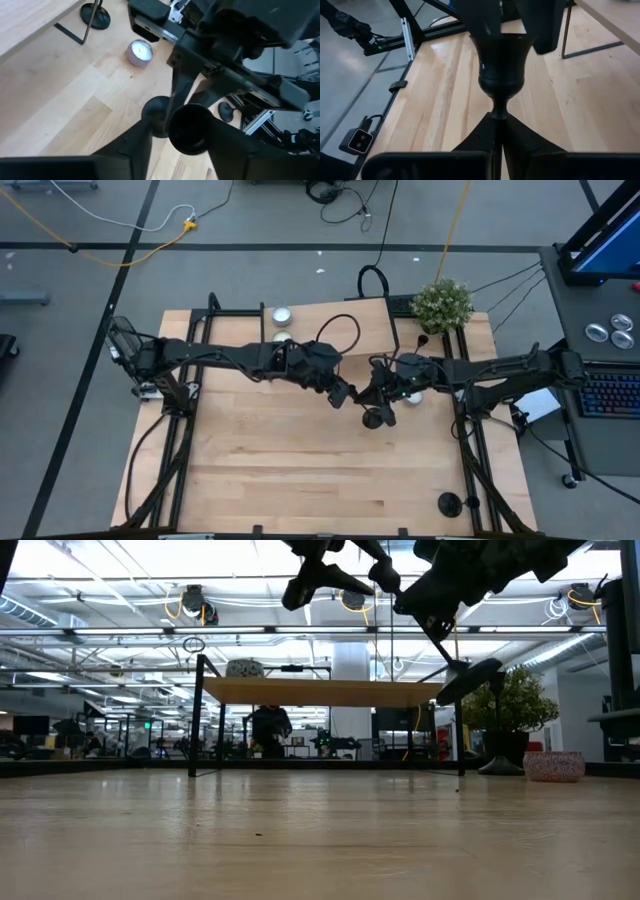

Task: Pick & Place candle stick holders
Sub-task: Put the bottom left black candle holder on the shelf

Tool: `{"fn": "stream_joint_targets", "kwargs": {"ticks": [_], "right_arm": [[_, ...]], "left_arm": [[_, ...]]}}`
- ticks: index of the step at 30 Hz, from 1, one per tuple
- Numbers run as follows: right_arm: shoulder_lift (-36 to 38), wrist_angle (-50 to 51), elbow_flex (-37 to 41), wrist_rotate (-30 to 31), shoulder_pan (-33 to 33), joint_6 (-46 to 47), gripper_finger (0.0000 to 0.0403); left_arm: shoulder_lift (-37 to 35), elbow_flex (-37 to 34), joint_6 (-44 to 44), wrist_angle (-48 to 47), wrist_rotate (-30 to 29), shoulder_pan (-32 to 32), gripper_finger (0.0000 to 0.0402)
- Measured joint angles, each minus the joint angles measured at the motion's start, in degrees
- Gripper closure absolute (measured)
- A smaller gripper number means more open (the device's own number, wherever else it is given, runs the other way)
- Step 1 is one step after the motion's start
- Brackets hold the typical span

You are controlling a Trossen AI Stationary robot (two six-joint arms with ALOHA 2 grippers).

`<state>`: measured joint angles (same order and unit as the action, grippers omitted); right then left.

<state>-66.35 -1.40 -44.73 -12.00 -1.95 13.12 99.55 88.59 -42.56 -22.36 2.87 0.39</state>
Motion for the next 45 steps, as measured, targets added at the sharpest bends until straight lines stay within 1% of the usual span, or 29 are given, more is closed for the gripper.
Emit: {"fn": "stream_joint_targets", "kwargs": {"ticks": [3, 5, 8, 10, 13, 18, 22, 27, 30, 34, 37, 41, 45], "right_arm": [[0.1, 0.1, 0.0, -0.1, -0.7, -0.1, 0.0395], [0.3, 0.4, 0.0, 0.2, -1.2, 0.0, 0.0395], [1.1, 0.8, 0.0, -0.1, -2.0, 0.0, 0.0395], [1.9, 0.4, 0.0, -1.6, -2.5, 0.1, 0.0395], [4.1, -0.3, 0.0, -1.7, -3.1, 0.2, 0.0395], [9.0, -5.2, 0.0, -1.6, -5.9, -0.6, 0.0395], [12.2, -11.7, 0.0, -1.3, -10.5, -4.0, 0.0395], [13.2, -16.5, 0.0, -1.4, -18.2, -11.0, 0.0395], [12.2, -20.3, 0.0, -1.3, -23.0, -12.3, 0.0395], [9.3, -25.2, 0.0, -1.5, -28.6, -12.5, 0.0395], [6.5, -28.4, 0.0, -1.5, -32.2, -12.4, 0.0395], [2.2, -31.0, 0.0, -1.5, -35.7, -12.3, 0.0395], [-1.3, -33.4, 0.0, -1.6, -38.4, -11.8, 0.0395]], "left_arm": [[-0.9, 0.0, 0.6, 0.0, 1.2, 0.3, 0.0197], [-2.0, 0.0, 0.7, 0.1, 1.6, 0.2, 0.0188], [-3.9, 0.0, 0.8, 0.1, 1.6, 0.1, 0.0185], [-5.3, 0.0, 0.8, -0.4, 1.4, 0.2, 0.0185], [-7.3, 0.0, 2.0, -2.2, 1.3, 0.3, 0.0192], [-10.0, 0.0, 11.2, -3.2, 1.3, -1.4, 0.021], [-10.8, 0.0, 16.8, -3.2, 1.4, -2.5, 0.0224], [-11.0, 0.0, 17.0, -3.1, 1.3, -2.8, 0.0236], [-11.0, 0.0, 17.6, -3.1, 1.1, -2.5, 0.0238], [-11.0, 0.0, 14.3, -3.1, -1.4, -1.9, 0.0238], [-11.0, 0.0, 16.8, -2.8, -1.8, -1.9, 0.0238], [-10.9, 0.0, 20.3, -1.9, 1.6, -1.7, 0.0238], [-10.9, 0.0, 22.7, -1.1, 6.0, 0.0, 0.0238]]}}
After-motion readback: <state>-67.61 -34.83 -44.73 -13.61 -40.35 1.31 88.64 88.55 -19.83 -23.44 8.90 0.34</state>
